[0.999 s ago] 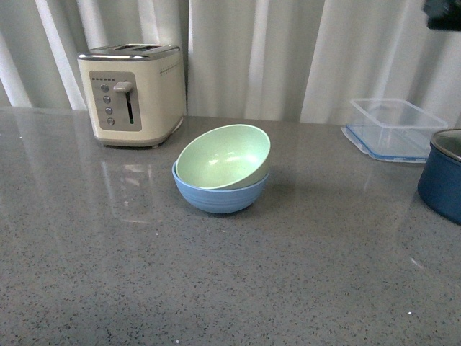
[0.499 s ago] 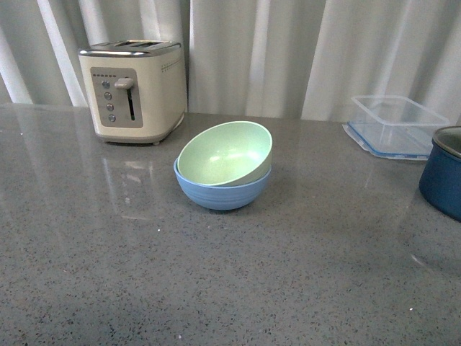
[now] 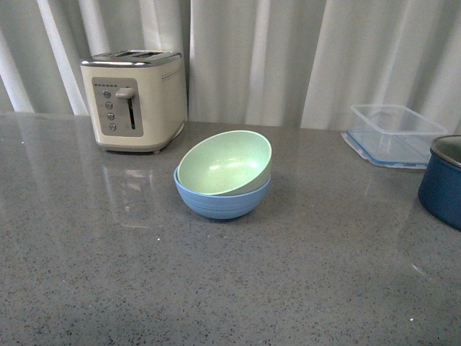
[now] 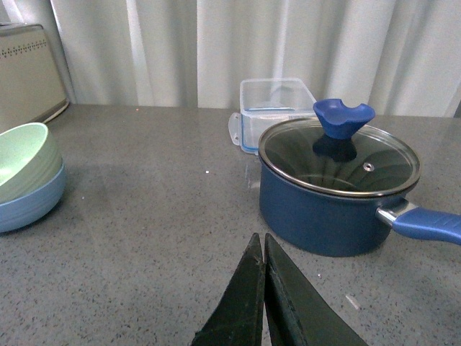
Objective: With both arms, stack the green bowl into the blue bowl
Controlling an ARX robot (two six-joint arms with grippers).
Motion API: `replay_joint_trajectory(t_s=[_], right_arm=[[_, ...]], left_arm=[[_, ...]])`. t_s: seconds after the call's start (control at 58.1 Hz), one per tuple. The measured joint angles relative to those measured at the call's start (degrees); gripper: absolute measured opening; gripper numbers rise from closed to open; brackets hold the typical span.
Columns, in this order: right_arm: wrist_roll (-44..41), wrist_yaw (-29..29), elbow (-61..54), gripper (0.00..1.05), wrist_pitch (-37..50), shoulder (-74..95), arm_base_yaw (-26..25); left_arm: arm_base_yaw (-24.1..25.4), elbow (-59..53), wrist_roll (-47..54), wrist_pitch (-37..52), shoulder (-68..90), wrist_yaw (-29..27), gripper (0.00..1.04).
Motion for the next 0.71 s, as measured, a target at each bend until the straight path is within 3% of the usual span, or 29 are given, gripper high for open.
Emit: replay_joint_trajectory(t_s=[0.379, 0.706], right_arm=[[-0.02, -0.15, -5.31, 0.01, -4.83, -10.84, 0.00], [-0.02, -0.15, -5.49, 0.01, -14.75, -21.11, 0.00]], left_arm=[[0.00, 0.00, 0.00, -0.02, 0.00, 0.00, 0.98], [0.00, 0.00, 0.00, 0.00, 0.00, 0.00, 0.98]])
